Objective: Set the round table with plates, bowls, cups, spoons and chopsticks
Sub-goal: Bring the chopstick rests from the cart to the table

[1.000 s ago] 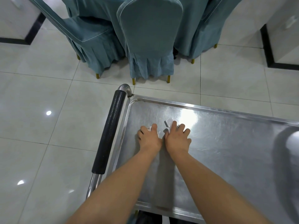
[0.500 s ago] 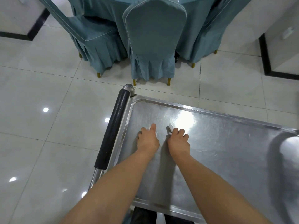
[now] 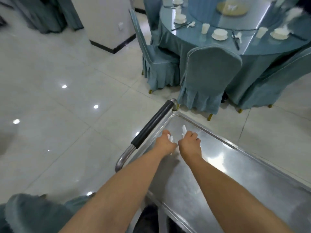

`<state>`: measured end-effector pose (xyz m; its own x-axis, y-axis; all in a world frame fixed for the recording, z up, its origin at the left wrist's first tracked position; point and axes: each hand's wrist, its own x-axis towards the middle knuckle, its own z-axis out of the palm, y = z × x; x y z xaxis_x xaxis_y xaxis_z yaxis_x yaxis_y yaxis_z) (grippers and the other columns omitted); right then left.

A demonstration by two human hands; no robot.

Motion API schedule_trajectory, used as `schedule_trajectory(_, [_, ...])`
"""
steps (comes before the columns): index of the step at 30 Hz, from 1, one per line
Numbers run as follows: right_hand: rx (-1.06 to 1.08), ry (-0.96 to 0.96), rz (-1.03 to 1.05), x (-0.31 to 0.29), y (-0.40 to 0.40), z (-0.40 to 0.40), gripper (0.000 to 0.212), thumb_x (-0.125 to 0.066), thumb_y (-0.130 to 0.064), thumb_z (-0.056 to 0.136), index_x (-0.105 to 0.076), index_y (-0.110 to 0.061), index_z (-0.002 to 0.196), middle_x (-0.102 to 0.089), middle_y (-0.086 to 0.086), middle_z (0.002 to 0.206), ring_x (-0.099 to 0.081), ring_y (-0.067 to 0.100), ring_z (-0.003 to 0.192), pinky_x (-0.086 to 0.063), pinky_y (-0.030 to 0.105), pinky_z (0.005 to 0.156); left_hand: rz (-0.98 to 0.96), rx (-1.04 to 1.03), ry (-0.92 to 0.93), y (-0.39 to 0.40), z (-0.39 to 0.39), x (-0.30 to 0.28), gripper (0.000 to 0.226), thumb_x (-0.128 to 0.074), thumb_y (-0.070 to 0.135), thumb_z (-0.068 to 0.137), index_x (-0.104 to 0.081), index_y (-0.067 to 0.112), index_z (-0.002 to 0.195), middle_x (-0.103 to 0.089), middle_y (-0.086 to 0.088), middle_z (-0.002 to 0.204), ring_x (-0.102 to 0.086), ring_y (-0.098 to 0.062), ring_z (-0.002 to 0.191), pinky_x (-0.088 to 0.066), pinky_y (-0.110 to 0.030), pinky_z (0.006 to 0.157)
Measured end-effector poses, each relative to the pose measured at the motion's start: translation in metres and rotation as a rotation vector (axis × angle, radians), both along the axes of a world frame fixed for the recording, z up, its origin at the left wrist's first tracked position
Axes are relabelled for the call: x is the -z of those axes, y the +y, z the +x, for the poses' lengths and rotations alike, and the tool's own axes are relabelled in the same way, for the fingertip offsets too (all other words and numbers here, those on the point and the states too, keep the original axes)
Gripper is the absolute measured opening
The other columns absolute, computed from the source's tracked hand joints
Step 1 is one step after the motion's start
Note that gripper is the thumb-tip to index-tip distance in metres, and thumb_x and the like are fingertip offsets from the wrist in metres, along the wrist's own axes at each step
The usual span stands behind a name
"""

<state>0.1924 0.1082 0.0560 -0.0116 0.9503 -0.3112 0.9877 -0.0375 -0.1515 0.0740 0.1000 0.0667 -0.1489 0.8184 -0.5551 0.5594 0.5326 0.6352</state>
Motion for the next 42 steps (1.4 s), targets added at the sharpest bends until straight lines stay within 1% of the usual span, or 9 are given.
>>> schedule_trajectory(5, [-0.343, -0.052, 0.126, -0.058, -0.023, -0.054, 0.035, -0.049, -0.011, 0.095, -0.053, -0.007, 0.130, -0.041, 0.019, 0.130, -0.045, 0.034, 0.115, -0.045, 0.040, 0.095, 0.082, -0.261, -0.054, -0.055, -0.051, -0.055, 0.042, -0.064, 0.028, 0.078, -0.037, 0.030, 0.110, -0.055, -0.001, 0.093, -0.054, -0.013, 0.073, -0.041, -0.024, 0.051])
schedule_trajectory(9, [-0.640, -0.153, 0.263, -0.091, -0.061, -0.114, 0.027, -0.049, -0.006, 0.093, -0.064, -0.009, 0.115, -0.043, 0.018, 0.122, -0.045, 0.035, 0.109, -0.047, 0.040, 0.090, 0.120, -0.458, -0.034, -0.115, -0.104, -0.086, 0.046, -0.066, 0.033, 0.076, -0.038, 0.028, 0.112, -0.059, -0.007, 0.096, -0.058, -0.020, 0.072, -0.042, -0.024, 0.054])
schedule_trajectory(15, [-0.969, -0.124, 0.354, -0.122, -0.161, -0.217, 0.025, -0.048, 0.001, 0.090, -0.062, -0.007, 0.109, -0.044, 0.018, 0.118, -0.046, 0.034, 0.105, -0.048, 0.036, 0.084, 0.159, -0.733, -0.014, -0.241, -0.195, -0.113, 0.043, -0.063, 0.027, 0.077, -0.037, 0.030, 0.111, -0.049, 0.001, 0.086, -0.051, -0.014, 0.072, -0.038, -0.024, 0.051])
schedule_trajectory(19, [-1.093, 0.057, 0.239, -0.122, -0.252, -0.282, 0.031, -0.045, 0.005, 0.088, -0.060, -0.005, 0.114, -0.044, 0.017, 0.116, -0.046, 0.029, 0.102, -0.047, 0.036, 0.079, 0.174, -0.903, -0.042, -0.352, -0.245, -0.117, 0.043, -0.061, 0.028, 0.078, -0.037, 0.030, 0.114, -0.054, -0.007, 0.101, -0.056, -0.019, 0.080, -0.045, -0.026, 0.059])
schedule_trajectory(22, [-0.961, 0.313, 0.066, -0.123, -0.329, -0.326, 0.034, -0.047, -0.013, 0.092, -0.048, -0.008, 0.126, -0.042, 0.012, 0.116, -0.041, 0.016, 0.086, -0.042, 0.038, 0.082, 0.188, -1.042, -0.026, -0.442, -0.274, -0.115, 0.047, -0.060, 0.029, 0.077, -0.037, 0.029, 0.119, -0.054, -0.008, 0.111, -0.060, -0.024, 0.089, -0.046, -0.026, 0.062])
schedule_trajectory(25, [-1.007, 0.472, -0.052, -0.117, -0.414, -0.367, 0.039, -0.049, -0.025, 0.092, -0.043, -0.008, 0.126, -0.045, 0.015, 0.125, -0.046, 0.024, 0.102, -0.042, 0.041, 0.089, 0.211, -1.210, 0.028, -0.540, -0.296, -0.112, 0.045, -0.062, 0.025, 0.077, -0.038, 0.027, 0.116, -0.055, -0.008, 0.111, -0.058, -0.023, 0.088, -0.047, -0.027, 0.061])
schedule_trajectory(28, [-1.129, 0.465, -0.127, -0.111, -0.497, -0.393, 0.042, -0.050, -0.028, 0.092, -0.042, -0.007, 0.127, -0.044, 0.017, 0.127, -0.046, 0.031, 0.116, -0.041, 0.041, 0.091, 0.201, -1.369, 0.066, -0.628, -0.307, -0.104, 0.047, -0.066, 0.026, 0.079, -0.039, 0.024, 0.117, -0.054, -0.006, 0.105, -0.056, -0.023, 0.092, -0.047, -0.031, 0.069])
schedule_trajectory(34, [-1.437, 0.320, -0.142, -0.102, -0.624, -0.430, 0.042, -0.050, -0.027, 0.093, -0.041, -0.005, 0.128, -0.043, 0.016, 0.131, -0.051, 0.036, 0.114, -0.043, 0.039, 0.092, 0.206, -1.644, 0.089, -0.756, -0.304, -0.097, 0.039, -0.065, 0.016, 0.080, -0.039, 0.021, 0.108, -0.053, -0.004, 0.092, -0.049, -0.011, 0.064, -0.040, -0.017, 0.042])
schedule_trajectory(42, [-1.746, 0.244, -0.169, -0.088, -0.745, -0.464, 0.038, -0.050, -0.023, 0.093, -0.043, -0.002, 0.124, -0.047, 0.019, 0.128, -0.053, 0.039, 0.115, -0.043, 0.041, 0.093, 0.076, -1.915, 0.094, -0.878, -0.293, -0.084, 0.046, -0.066, 0.026, 0.078, -0.042, 0.022, 0.118, -0.055, -0.005, 0.101, -0.057, -0.025, 0.087, -0.046, -0.026, 0.067])
